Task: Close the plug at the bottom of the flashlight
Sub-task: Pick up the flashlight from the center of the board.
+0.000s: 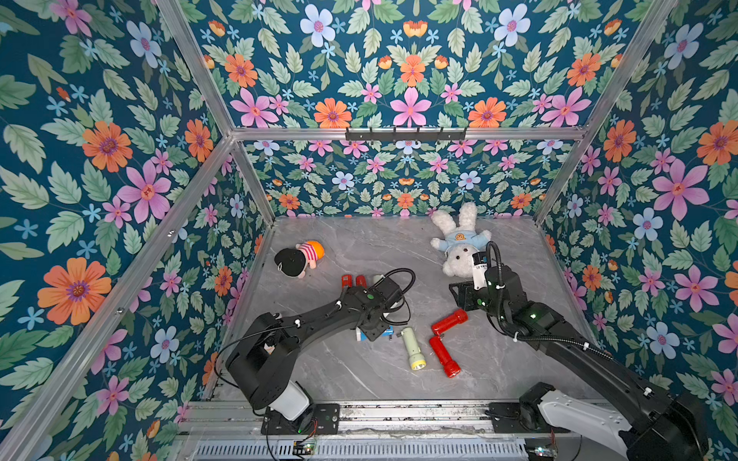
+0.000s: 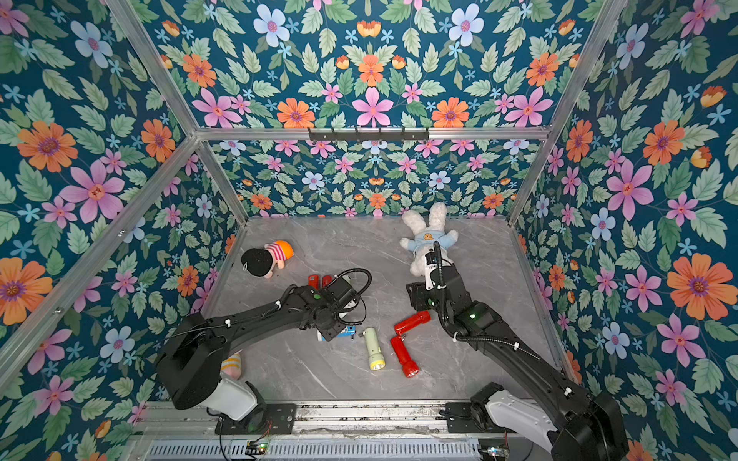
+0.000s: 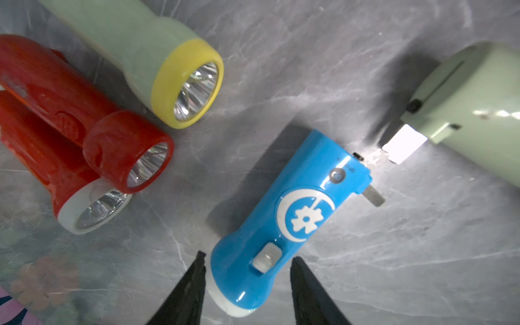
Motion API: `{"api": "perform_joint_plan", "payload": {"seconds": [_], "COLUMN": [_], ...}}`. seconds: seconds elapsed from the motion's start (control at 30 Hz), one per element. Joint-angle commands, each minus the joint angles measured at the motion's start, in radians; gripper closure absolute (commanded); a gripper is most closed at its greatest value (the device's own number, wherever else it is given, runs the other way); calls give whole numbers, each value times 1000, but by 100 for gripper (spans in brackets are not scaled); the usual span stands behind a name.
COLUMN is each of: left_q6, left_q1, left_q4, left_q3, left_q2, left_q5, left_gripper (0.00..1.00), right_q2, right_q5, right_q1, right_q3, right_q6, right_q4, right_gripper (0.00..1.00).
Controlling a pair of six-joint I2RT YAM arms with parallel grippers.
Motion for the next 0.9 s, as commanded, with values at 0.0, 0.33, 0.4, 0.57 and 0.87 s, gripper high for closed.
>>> {"api": "perform_joint_plan", "payload": {"seconds": [0.0, 0.33, 0.4, 0.57, 0.87], "left_q6": [39, 49, 48, 49, 49], "left_q1": [0, 0, 0, -1, -1], "left_q4": [-17, -16, -24, -26, -37], "left_q3": [11, 1, 8, 14, 16], "left_q2": [10, 53, 74, 123, 111], "left_q5": [51, 95, 103, 98, 131], "left_gripper": [48, 45, 45, 45, 48], "right_q2": [-5, 9, 6, -3, -2], "right_q5": [-10, -37, -39, -42, -49], "right_q1": [-7, -28, -31, -42, -54], "right_q3": [-4, -4, -8, -20, -30], "right_q6": [15, 19, 20, 23, 27], "right_q4": [31, 37, 40, 40, 49], "right_gripper": [44, 44, 44, 43, 43]}}
